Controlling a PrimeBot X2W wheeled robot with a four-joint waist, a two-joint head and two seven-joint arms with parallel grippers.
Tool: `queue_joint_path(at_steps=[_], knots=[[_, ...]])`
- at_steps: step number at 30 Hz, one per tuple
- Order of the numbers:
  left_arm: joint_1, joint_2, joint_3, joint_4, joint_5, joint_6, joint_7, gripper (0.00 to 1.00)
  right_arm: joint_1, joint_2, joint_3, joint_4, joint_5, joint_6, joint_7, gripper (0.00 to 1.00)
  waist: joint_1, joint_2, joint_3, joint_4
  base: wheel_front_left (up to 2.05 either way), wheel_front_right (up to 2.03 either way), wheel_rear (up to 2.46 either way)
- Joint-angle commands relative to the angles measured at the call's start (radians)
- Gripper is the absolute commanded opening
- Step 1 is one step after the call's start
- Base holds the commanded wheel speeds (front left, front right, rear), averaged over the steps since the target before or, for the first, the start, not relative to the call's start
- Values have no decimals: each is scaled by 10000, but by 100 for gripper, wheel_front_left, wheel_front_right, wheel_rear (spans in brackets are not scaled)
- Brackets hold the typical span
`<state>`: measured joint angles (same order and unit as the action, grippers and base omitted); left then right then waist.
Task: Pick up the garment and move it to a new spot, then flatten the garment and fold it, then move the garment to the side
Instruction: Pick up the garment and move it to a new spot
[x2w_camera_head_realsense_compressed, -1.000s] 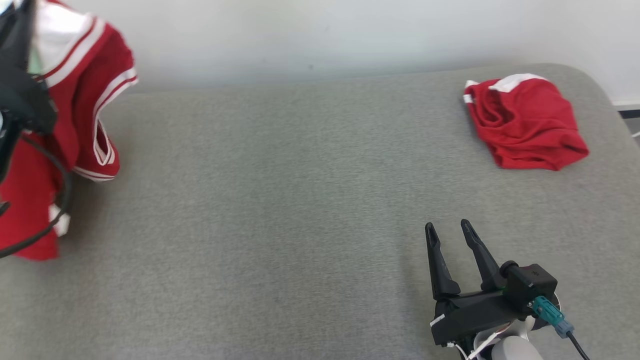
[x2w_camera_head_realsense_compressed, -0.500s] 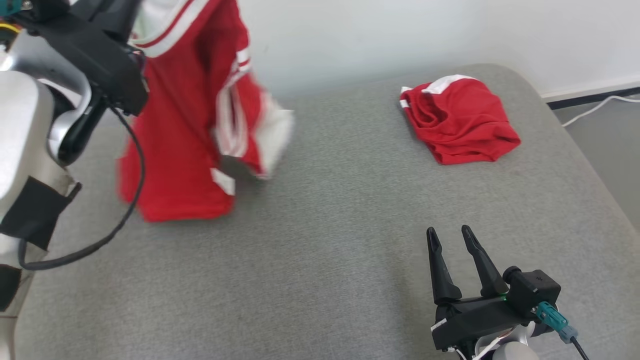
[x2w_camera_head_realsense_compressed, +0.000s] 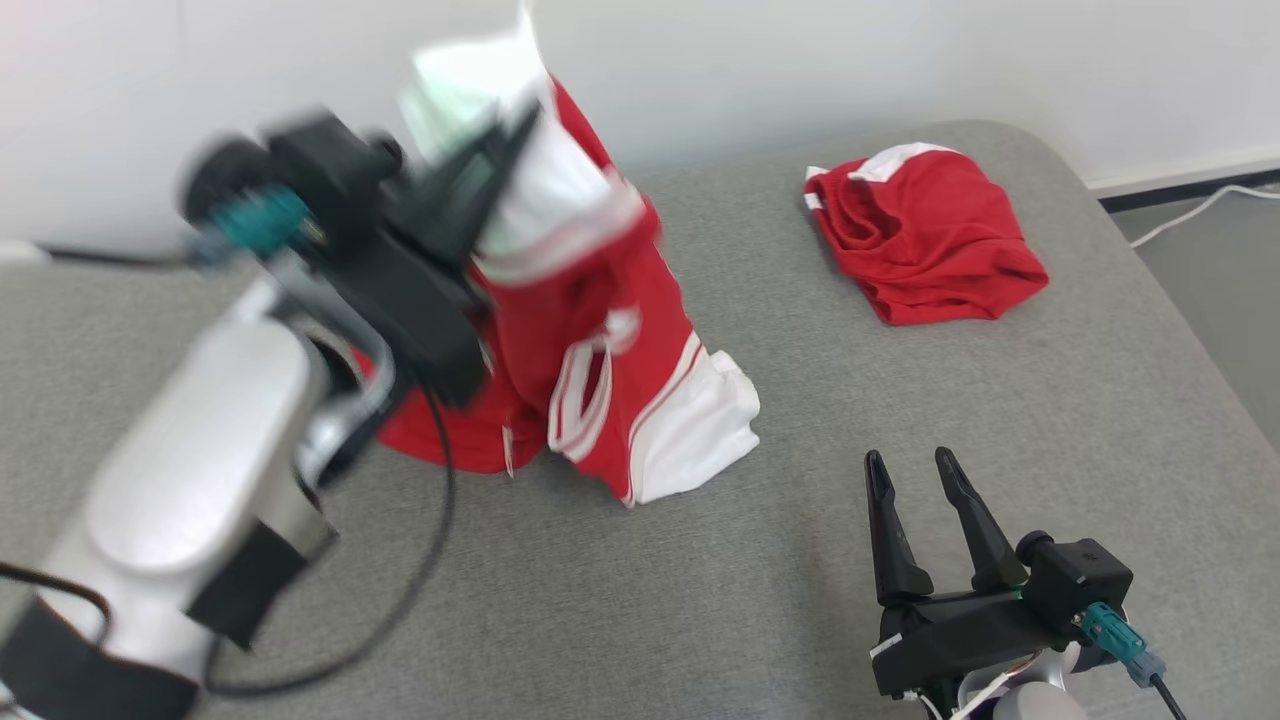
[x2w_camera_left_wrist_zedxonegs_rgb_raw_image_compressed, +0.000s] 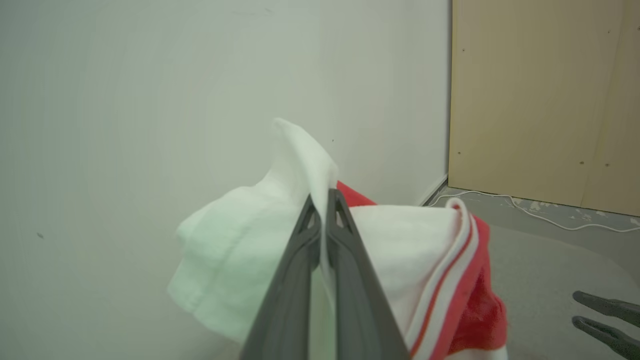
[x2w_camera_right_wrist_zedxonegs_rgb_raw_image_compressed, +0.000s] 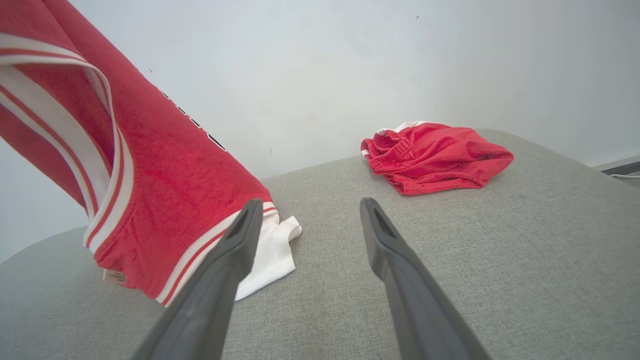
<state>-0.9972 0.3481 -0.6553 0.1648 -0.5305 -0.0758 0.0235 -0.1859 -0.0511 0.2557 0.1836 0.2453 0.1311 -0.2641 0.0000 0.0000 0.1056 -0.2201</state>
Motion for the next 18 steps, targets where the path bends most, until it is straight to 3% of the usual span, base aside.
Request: queue_joint_path(at_steps=[1, 12, 18], knots=[[373, -97, -147, -96, -95, 51, -81, 0, 15, 9, 2, 20, -64, -7, -4, 100, 0, 0, -8, 166, 0, 0, 0], [2374, -1252, -1409, 537, -261, 83, -852, 0, -98, 8, 93, 49, -162, -7, -4, 100, 0, 0, 138, 608, 0, 0, 0], [3104, -1949, -1775, 1702, -438, 12, -1688, 0, -204, 7, 173, 96, -130, -7, -4, 100, 0, 0, 174, 519, 0, 0, 0]])
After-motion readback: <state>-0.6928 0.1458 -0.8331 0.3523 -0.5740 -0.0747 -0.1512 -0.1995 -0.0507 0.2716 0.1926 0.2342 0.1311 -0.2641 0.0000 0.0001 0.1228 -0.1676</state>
